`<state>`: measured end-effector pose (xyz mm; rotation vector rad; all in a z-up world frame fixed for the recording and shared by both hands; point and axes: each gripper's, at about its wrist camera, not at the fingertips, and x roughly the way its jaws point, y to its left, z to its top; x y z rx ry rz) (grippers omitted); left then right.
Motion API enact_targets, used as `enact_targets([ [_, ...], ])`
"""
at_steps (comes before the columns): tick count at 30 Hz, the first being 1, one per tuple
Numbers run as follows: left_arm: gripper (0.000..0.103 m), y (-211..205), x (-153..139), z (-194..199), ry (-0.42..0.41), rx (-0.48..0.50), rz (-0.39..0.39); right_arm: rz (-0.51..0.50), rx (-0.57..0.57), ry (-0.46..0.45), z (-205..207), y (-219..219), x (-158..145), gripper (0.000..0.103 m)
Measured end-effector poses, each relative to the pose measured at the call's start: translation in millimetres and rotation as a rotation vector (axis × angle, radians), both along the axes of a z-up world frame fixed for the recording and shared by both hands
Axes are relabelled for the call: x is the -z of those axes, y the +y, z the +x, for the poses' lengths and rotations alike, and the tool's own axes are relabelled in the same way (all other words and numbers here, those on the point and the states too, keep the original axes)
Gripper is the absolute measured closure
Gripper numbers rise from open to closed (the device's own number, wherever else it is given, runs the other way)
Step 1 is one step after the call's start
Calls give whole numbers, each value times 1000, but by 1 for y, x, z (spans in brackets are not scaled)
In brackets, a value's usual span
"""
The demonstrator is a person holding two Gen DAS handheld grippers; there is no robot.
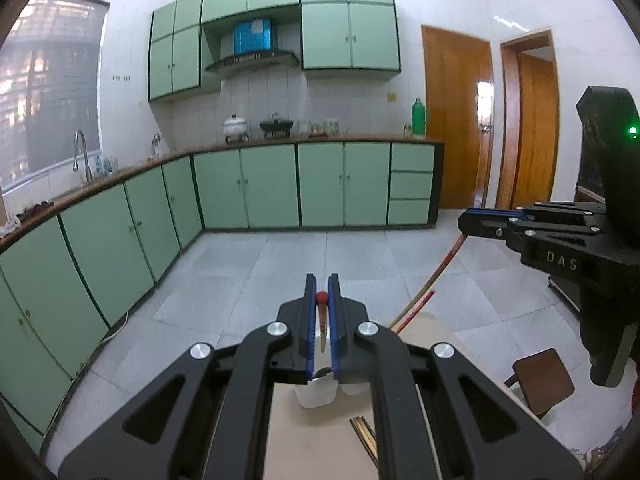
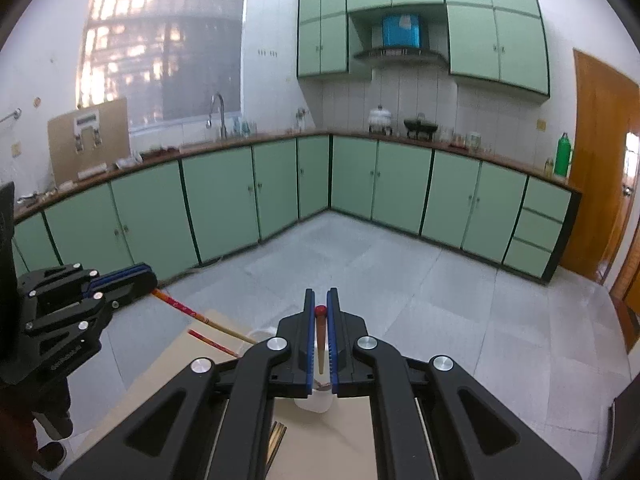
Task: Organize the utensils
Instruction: 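Carry both red-patterned chopsticks to the white holder and lower them in, then open both tools to release the chopsticks into the holder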
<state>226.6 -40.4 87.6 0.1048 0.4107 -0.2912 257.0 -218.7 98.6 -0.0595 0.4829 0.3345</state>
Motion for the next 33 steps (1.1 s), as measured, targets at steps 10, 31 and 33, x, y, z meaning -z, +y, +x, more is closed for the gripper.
enact_targets([
  [10,98,8,39,51,91,-23,12,-29,11,98,46,12,49,97],
  [31,44,23,24,30,24,-43,-5,-3,101,21,19,-21,39,47],
  [33,39,26,22,19,9,-46,-17,-11,114,1,9,-24,36,42],
])
